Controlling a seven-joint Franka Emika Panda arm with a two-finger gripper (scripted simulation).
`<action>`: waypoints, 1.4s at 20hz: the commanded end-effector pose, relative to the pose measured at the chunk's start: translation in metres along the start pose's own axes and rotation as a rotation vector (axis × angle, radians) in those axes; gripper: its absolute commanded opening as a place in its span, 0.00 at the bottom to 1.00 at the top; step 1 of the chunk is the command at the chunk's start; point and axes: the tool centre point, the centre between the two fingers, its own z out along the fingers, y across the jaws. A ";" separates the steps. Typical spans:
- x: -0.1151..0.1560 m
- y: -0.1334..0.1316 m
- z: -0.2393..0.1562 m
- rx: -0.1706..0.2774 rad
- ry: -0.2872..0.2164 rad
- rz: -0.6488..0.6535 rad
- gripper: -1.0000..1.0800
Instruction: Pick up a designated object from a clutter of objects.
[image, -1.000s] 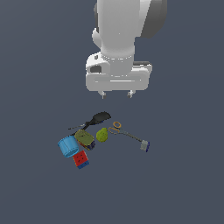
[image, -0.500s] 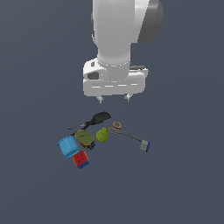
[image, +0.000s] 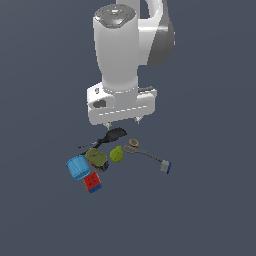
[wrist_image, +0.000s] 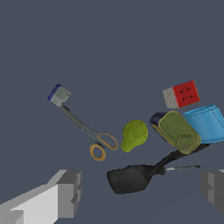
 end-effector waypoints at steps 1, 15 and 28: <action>0.003 0.009 0.010 -0.001 0.001 -0.051 0.96; 0.010 0.060 0.068 -0.007 0.001 -0.333 0.96; 0.007 0.106 0.124 -0.016 -0.002 -0.594 0.96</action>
